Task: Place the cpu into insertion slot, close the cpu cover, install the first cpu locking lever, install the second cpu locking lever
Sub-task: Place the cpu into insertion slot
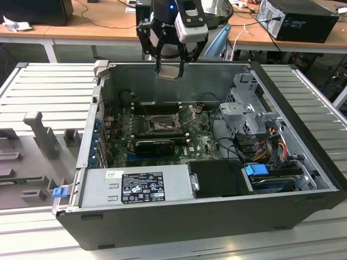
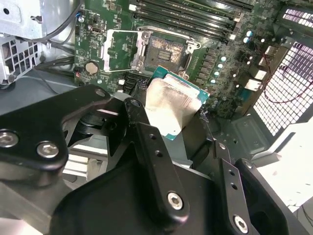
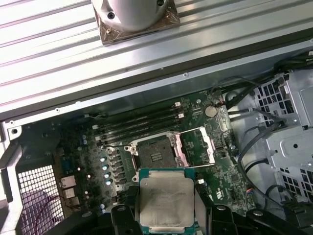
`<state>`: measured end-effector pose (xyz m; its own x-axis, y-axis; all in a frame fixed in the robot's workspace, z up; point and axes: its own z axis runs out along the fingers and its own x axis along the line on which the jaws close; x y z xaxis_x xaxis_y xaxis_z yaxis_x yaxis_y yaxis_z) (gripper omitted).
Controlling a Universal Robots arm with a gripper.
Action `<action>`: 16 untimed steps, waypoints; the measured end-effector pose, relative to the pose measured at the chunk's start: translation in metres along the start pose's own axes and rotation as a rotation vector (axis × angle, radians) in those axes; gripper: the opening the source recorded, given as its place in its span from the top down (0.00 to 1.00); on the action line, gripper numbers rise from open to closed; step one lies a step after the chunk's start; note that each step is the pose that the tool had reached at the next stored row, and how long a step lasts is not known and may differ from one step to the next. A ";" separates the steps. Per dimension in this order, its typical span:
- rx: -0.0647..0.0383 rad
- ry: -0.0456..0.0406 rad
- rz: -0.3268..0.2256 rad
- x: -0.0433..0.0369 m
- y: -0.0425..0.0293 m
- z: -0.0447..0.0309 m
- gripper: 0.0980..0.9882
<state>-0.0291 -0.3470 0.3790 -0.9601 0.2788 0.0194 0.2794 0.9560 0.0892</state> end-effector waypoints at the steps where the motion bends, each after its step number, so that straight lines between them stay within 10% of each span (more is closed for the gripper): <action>1: 0.000 -0.0005 0.005 0.0000 0.0000 0.0000 0.51; 16: 0.000 -0.0129 0.135 0.0000 -0.0003 0.0033 0.51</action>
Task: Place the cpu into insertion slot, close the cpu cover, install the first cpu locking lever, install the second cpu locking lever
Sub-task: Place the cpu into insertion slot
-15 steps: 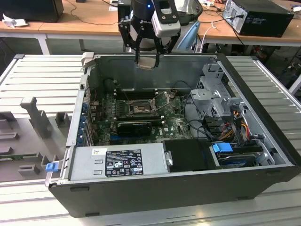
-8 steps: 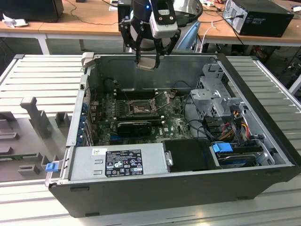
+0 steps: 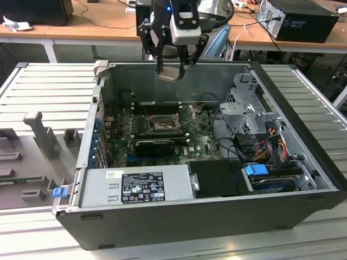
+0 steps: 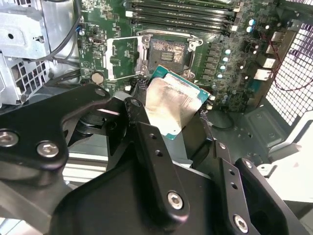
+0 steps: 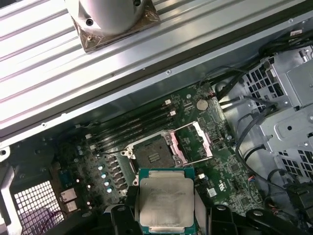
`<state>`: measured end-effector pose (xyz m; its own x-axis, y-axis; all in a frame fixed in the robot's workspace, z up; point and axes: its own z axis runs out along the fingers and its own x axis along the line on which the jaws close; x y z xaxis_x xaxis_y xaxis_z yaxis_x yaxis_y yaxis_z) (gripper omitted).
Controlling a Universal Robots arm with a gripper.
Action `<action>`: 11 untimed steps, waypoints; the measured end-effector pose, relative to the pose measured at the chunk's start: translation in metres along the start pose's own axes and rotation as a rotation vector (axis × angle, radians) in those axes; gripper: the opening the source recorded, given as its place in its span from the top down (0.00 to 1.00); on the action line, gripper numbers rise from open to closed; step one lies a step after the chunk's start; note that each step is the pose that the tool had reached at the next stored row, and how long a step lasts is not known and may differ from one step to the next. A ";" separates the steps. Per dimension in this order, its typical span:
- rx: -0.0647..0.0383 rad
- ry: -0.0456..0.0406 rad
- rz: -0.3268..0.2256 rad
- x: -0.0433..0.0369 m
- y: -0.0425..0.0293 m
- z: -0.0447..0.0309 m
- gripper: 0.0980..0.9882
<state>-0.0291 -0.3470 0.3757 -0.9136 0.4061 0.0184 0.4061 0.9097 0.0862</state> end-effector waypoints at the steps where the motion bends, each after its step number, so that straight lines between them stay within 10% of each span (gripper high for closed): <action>1: 0.000 -0.0009 0.010 0.0000 0.0000 0.0003 0.51; 11: -0.002 -0.0105 0.120 0.0000 -0.0001 0.0019 0.51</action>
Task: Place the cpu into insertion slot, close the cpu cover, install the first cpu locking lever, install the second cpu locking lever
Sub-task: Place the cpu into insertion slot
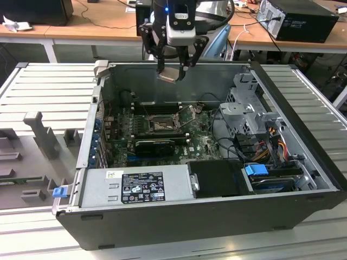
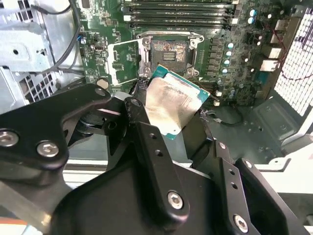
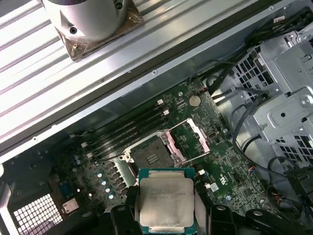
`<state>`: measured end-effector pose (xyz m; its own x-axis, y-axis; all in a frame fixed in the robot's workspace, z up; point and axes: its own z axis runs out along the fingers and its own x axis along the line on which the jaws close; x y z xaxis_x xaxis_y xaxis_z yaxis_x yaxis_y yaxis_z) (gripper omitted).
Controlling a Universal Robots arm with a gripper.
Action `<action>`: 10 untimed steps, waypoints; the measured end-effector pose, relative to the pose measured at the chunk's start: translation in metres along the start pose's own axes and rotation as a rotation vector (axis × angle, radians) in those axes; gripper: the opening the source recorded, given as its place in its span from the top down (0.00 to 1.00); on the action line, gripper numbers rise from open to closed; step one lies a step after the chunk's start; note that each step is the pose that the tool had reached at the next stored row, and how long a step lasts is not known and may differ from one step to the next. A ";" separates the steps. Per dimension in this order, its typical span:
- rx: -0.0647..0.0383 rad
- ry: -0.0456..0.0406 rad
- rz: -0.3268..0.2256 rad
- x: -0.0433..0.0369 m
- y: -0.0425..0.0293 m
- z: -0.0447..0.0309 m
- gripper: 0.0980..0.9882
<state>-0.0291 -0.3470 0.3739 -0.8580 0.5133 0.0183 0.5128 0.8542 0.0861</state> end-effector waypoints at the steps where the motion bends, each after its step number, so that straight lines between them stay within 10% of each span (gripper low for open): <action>1: 0.000 -0.0014 0.016 0.0000 0.0000 0.0003 0.51; 10: -0.003 -0.0189 0.211 -0.0001 -0.0004 0.0047 0.51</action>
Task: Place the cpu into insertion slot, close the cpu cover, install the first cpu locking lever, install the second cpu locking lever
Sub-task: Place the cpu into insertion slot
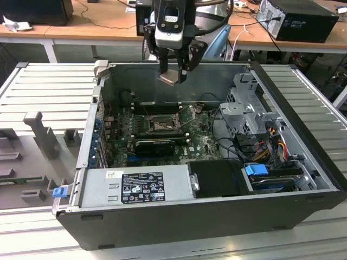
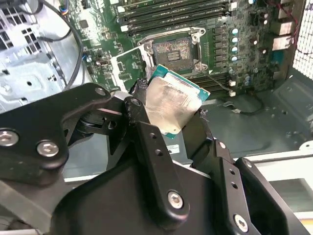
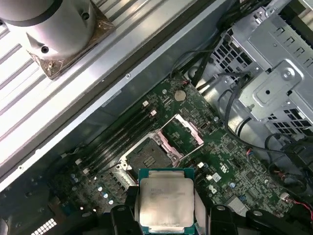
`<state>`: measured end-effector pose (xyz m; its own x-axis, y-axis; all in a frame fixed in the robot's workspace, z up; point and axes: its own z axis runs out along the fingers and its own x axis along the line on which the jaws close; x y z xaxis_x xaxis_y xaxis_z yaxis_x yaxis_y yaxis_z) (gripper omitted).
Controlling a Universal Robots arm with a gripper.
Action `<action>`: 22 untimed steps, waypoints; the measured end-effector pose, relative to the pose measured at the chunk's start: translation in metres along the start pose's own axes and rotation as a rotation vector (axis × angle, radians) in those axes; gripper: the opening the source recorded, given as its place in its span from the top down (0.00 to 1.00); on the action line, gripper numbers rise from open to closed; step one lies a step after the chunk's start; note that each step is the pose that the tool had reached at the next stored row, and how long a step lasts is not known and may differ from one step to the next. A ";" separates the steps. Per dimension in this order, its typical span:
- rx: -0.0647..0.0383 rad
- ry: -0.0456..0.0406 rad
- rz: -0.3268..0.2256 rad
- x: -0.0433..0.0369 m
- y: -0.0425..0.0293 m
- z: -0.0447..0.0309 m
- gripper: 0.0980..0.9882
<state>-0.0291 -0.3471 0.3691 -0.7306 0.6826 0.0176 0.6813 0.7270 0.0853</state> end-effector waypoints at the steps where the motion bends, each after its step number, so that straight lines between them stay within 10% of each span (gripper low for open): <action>1: 0.000 -0.0027 0.029 0.0000 0.0000 0.0005 0.51; 22: -0.002 -0.0459 0.569 -0.0005 -0.0023 0.0276 0.51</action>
<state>-0.0291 -0.3470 0.3414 -0.2463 0.9690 0.0179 0.9667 0.2443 0.0766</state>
